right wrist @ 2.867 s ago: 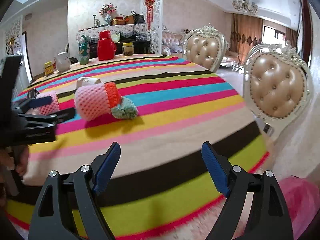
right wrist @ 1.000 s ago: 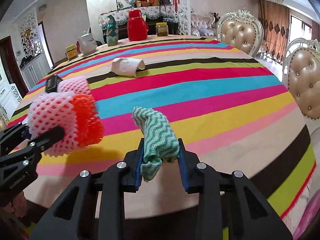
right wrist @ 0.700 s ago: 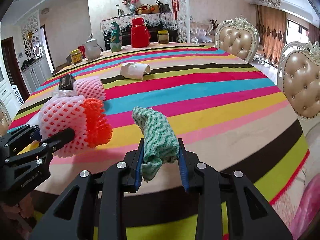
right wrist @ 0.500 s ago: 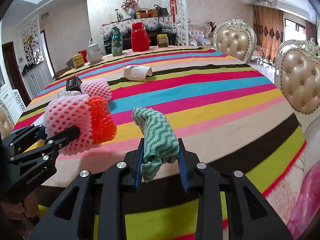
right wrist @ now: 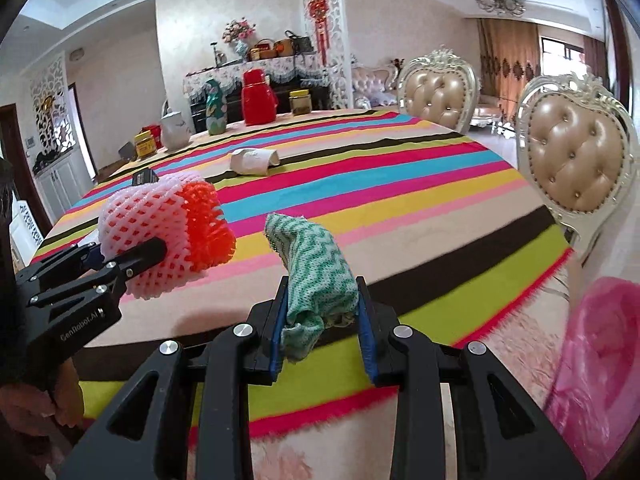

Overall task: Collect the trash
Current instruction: 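Carry the pink foam sleeve and green cloth over to the pink trash bin, then open both tools to release the foam sleeve and cloth into the bin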

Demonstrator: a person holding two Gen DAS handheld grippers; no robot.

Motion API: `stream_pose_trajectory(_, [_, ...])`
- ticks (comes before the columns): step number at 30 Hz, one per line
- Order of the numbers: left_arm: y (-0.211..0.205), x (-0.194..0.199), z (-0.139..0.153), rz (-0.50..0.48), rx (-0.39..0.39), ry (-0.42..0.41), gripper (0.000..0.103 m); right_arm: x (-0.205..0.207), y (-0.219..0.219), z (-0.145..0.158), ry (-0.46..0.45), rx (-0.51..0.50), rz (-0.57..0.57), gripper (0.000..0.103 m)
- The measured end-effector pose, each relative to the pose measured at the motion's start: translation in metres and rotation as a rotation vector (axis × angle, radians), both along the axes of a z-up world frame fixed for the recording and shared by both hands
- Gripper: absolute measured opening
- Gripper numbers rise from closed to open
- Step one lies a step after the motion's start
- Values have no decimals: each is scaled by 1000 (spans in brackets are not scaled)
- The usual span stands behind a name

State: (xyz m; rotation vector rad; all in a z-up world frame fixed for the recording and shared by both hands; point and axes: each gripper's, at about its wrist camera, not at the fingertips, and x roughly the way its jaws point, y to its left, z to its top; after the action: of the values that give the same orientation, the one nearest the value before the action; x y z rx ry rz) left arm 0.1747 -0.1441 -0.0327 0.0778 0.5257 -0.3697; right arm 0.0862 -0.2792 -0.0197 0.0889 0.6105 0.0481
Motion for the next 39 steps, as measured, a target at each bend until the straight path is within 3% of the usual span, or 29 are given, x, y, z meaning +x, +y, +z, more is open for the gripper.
stream_pose_trajectory(14, [-48, -17, 8, -136, -10, -36, 36, -54, -64, -2, -35, 26, -146, 30])
stream_pose_trajectory(39, [-233, -69, 8, -623, -24, 0, 36, -166, -225, -12, -59, 20, -619, 31])
